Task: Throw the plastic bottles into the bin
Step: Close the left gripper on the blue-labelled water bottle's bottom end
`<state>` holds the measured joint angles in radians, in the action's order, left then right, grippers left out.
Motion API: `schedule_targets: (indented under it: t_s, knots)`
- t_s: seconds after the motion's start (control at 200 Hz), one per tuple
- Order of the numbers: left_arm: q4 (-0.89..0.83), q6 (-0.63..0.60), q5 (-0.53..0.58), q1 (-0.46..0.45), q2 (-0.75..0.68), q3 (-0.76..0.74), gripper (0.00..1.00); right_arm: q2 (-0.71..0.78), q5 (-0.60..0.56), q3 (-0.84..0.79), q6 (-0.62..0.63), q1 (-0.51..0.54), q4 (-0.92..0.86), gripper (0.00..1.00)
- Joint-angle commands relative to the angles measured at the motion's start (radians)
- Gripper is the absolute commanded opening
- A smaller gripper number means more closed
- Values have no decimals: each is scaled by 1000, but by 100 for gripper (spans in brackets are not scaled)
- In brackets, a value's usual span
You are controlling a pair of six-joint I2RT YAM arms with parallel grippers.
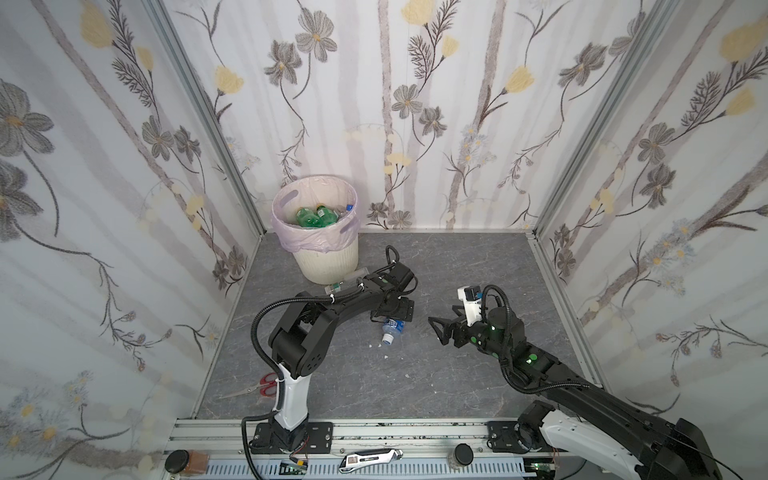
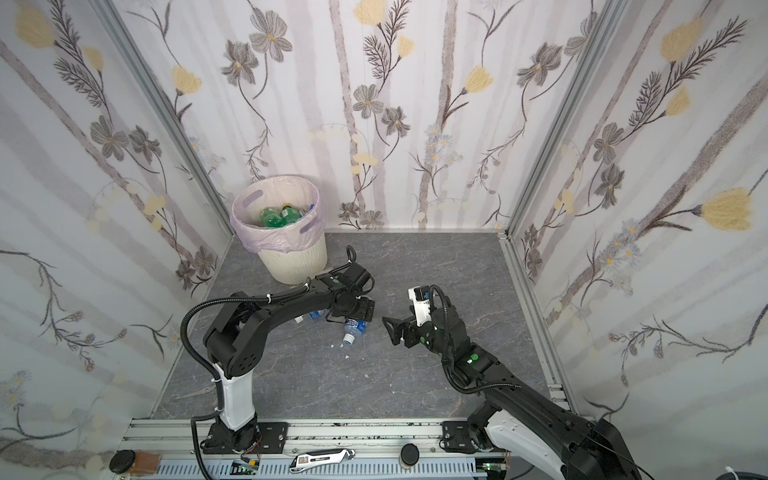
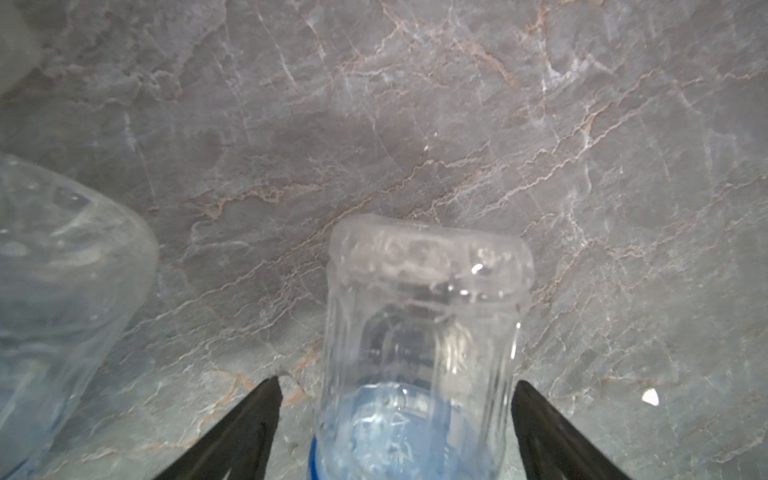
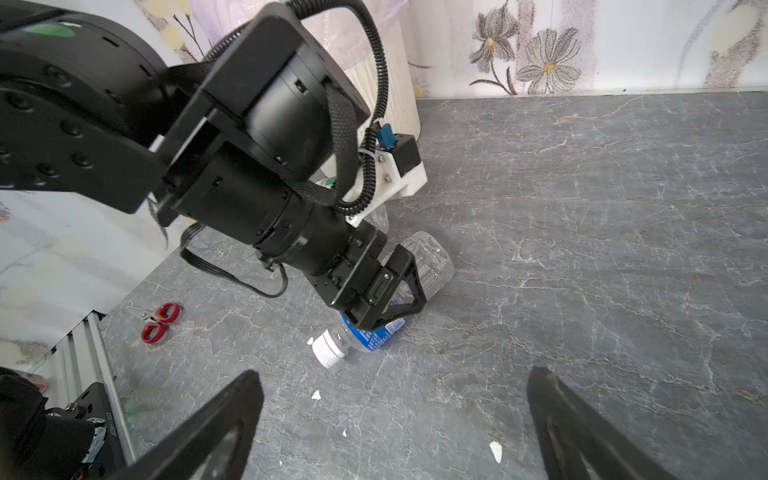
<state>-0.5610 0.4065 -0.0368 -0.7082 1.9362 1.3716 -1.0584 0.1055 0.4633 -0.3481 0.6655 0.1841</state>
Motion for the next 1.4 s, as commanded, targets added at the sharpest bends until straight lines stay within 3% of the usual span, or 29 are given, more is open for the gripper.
schedule_targets:
  t_s: [0.0,0.215,0.669,0.899,1.399]
  knots:
    - [-4,20,29,-5,-30,-25,89,5,-3,-16,-19,-9,51,100]
    - [-5,22,37,-37,-21,-43,86,-25,22,-6,-26,-13,74,100]
    - [-2,-4,54,-37,38,-15,62,-14,22,-23,-38,-16,85,100]
    - [-5,-14,64,-35,9,-8,61,-25,31,-30,-41,-17,97,100]
    - [-5,14,-65,25,-73,113,60,-53,53,41,-43,-17,103,100]
